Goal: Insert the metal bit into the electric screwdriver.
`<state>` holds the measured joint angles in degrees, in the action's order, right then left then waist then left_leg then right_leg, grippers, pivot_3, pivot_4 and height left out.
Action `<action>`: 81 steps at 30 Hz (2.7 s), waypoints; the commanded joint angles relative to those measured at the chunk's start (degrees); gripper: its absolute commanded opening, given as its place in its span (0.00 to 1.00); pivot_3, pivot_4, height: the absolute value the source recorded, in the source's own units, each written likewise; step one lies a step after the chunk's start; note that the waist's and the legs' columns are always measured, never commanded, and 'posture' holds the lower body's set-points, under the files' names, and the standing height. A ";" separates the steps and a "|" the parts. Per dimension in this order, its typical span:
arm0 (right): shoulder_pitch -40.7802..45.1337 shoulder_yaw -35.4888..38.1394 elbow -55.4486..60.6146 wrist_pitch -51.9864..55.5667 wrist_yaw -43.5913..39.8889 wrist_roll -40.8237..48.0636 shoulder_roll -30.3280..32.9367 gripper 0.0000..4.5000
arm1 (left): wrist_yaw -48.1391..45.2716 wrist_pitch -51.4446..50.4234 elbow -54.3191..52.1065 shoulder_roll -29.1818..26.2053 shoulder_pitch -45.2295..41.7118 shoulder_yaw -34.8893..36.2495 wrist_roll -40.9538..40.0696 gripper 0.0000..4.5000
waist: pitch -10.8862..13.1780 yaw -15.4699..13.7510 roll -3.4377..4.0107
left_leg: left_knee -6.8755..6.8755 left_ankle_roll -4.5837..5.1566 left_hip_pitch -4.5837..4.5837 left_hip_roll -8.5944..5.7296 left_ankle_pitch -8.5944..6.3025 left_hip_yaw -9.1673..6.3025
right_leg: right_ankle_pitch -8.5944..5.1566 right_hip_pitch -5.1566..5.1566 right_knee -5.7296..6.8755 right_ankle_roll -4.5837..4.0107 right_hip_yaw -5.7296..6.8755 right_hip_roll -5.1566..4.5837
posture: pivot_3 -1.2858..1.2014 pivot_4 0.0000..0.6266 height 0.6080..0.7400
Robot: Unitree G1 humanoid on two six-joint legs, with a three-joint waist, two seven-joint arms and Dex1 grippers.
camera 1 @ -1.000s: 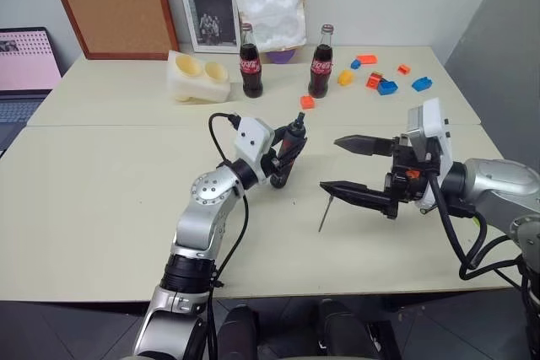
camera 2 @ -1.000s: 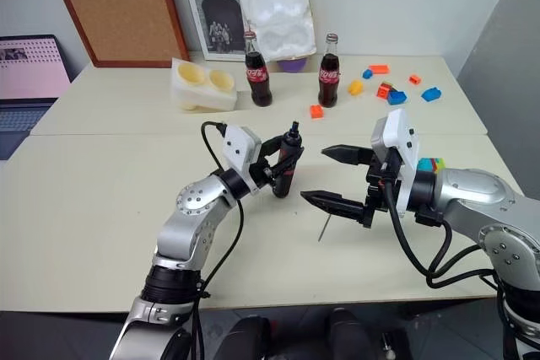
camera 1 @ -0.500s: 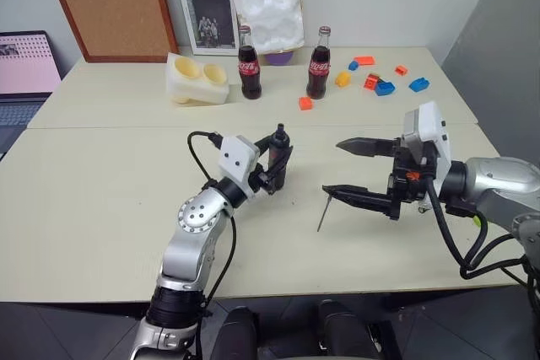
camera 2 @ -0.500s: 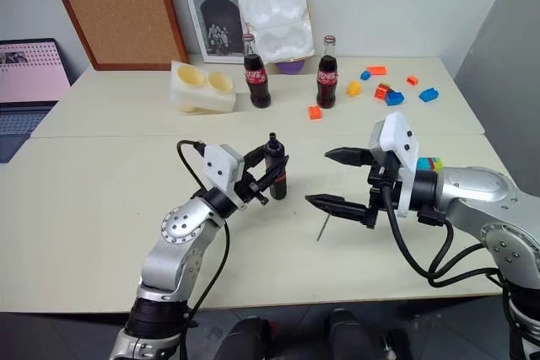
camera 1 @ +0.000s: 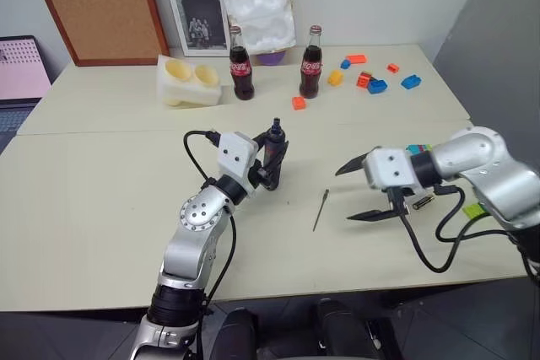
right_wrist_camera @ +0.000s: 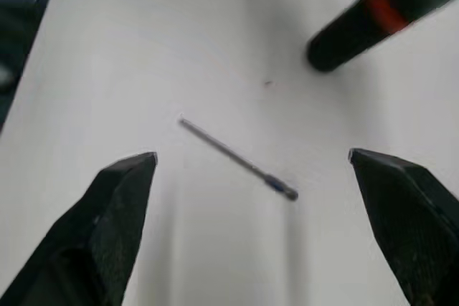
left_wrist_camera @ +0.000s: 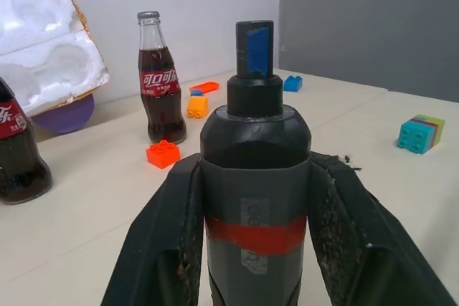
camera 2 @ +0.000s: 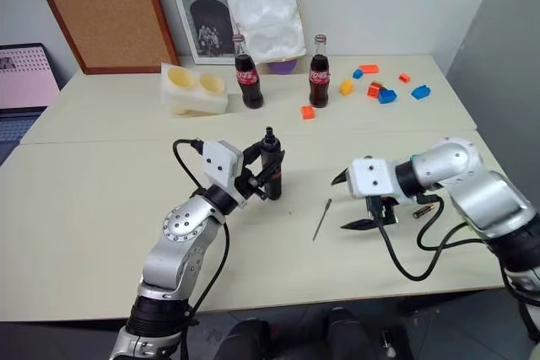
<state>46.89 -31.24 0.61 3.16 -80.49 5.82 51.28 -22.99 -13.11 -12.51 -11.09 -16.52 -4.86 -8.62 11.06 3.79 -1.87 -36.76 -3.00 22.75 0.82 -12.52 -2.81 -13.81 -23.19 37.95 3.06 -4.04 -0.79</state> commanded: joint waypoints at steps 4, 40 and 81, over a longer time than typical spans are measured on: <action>12.07 -8.93 -20.56 -24.28 -7.09 -15.32 -9.34 1.00 | 2.70 -0.35 1.76 -0.69 1.53 0.72 2.03 0.37 | 0.00 -0.02 0.01 | -0.02 0.00 0.02 -0.01 0.00 -0.06 | 0.01 0.01 0.01 -0.01 0.02 0.00 | 0.52 0.24 1.00; 19.21 -13.56 -36.64 -31.95 -7.06 -30.37 -27.74 0.00 | 3.89 1.83 3.05 -1.73 2.63 -0.72 2.86 0.37 | -0.03 0.66 0.06 | 0.07 0.00 -0.17 0.03 0.01 -0.13 | 0.06 0.07 0.12 -0.15 0.05 0.02 | 0.52 0.24 1.00; -6.36 49.38 25.21 61.09 34.74 47.14 -20.23 0.00 | -7.55 0.47 -0.11 1.20 -7.14 -4.60 -6.11 0.37 | 0.10 -1.17 0.03 | 0.21 0.00 0.39 -0.05 -0.01 -0.22 | 0.01 -0.16 -0.34 -0.06 0.14 -0.02 | 0.52 0.24 1.00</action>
<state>39.22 16.23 24.52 64.51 -47.81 50.10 31.10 -29.35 -13.53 -10.55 -10.07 -22.74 -8.75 -13.82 11.16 2.62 -1.84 -36.53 -3.00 23.14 0.77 -12.53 -3.02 -13.81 -23.35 37.60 3.00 -3.90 -0.81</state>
